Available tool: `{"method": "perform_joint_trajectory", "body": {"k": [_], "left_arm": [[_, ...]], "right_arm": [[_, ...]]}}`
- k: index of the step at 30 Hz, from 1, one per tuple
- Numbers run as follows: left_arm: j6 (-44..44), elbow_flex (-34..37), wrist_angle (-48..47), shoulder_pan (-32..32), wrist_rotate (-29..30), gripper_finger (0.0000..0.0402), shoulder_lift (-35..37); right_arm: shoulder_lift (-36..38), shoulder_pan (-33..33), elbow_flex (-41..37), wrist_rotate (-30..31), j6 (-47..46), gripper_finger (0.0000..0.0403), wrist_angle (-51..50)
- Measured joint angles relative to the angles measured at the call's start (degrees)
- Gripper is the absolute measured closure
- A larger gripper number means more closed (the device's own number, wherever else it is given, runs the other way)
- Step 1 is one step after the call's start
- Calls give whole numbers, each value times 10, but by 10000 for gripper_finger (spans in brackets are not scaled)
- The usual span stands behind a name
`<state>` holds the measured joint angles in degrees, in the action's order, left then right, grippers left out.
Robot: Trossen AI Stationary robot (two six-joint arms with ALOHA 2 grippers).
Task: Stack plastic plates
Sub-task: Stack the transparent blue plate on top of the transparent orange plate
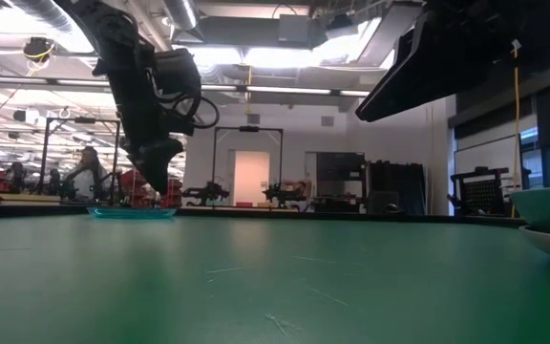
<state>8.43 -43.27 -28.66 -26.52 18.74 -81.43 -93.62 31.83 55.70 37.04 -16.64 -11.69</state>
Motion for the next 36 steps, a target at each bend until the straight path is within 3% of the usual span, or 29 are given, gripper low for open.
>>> {"method": "perform_joint_trajectory", "body": {"k": [9,14,26,30,36], "left_arm": [[-13,58,90,-34,-3,263,0],[-14,82,111,-55,-65,263,0],[-26,128,172,-66,-65,266,0],[-30,137,193,-68,-66,294,1],[-36,139,216,-54,-61,380,0]], "right_arm": [[0,0,0,0,0,237,0],[0,0,0,0,1,237,0],[0,0,0,10,4,237,-1],[0,0,0,10,4,237,-2],[0,0,0,11,4,237,-2]]}}
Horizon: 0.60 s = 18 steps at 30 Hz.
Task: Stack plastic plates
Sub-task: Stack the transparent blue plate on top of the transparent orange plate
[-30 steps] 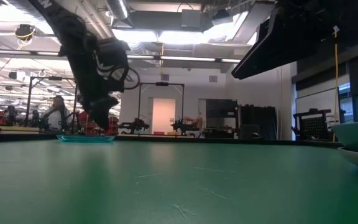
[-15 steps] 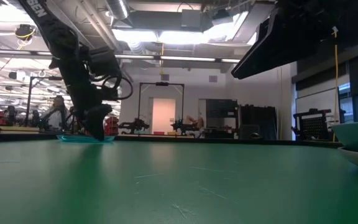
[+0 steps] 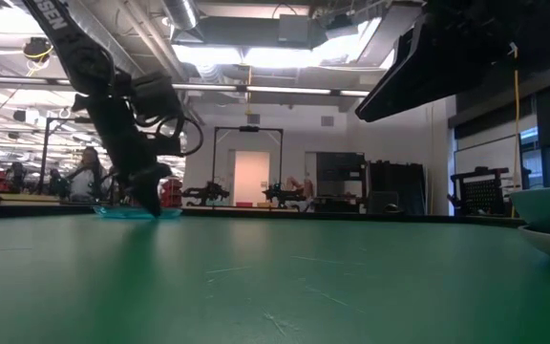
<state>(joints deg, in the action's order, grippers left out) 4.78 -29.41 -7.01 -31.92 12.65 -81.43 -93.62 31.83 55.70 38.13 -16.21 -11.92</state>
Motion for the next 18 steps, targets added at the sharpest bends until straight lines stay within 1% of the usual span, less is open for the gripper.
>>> {"method": "perform_joint_trajectory", "body": {"k": [2,5,10,13,18], "left_arm": [[-8,0,7,13,6,395,0],[-9,0,19,46,3,394,0],[-31,-18,22,133,-3,399,0],[-65,-40,21,193,-19,398,0],[-102,-93,21,281,-48,399,1]], "right_arm": [[0,0,0,0,0,237,0],[0,0,0,0,2,237,-1],[0,0,0,0,18,237,0],[0,0,6,0,49,237,1],[0,-10,31,9,130,237,27]]}}
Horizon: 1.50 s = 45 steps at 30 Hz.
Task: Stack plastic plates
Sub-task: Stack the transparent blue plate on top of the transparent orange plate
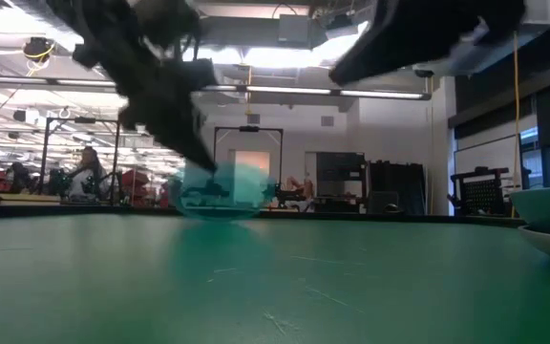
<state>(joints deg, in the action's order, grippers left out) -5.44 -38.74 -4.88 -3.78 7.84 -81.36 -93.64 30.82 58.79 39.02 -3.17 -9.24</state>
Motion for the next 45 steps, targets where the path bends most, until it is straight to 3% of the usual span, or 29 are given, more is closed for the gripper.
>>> {"method": "perform_joint_trajectory", "body": {"k": [11,24,31,39,45], "left_arm": [[-73,-82,1,162,-4,400,0],[-102,-83,14,195,-30,400,-9],[-102,-83,16,195,-30,399,-9],[-102,-83,19,195,-30,399,-9],[-68,-83,27,192,-24,392,-9]], "right_arm": [[-6,-44,13,-50,30,237,24],[-12,-43,14,-78,54,241,53],[-29,-55,13,-108,68,297,58],[-32,-64,14,-128,85,392,60],[-32,-64,14,-132,87,393,58]]}}
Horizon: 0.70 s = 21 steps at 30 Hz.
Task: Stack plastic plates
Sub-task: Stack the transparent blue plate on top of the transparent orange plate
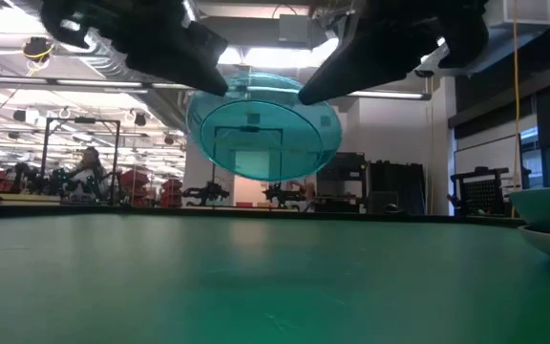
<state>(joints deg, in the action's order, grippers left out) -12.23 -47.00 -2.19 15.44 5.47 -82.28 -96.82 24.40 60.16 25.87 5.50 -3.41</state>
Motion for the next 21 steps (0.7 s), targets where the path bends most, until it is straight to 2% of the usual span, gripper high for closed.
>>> {"method": "perform_joint_trajectory", "body": {"k": [5,9,13,18,21], "left_arm": [[31,0,19,-2,14,350,0],[43,0,24,1,9,309,2],[42,-1,22,7,9,289,6],[42,-1,23,9,10,287,7],[42,-1,23,8,15,287,7]], "right_arm": [[15,15,11,13,7,398,-33],[40,41,53,15,-29,400,-146],[67,82,104,13,-125,399,-294],[92,141,151,-68,-296,401,-445],[104,175,156,-143,-410,400,-482]]}}
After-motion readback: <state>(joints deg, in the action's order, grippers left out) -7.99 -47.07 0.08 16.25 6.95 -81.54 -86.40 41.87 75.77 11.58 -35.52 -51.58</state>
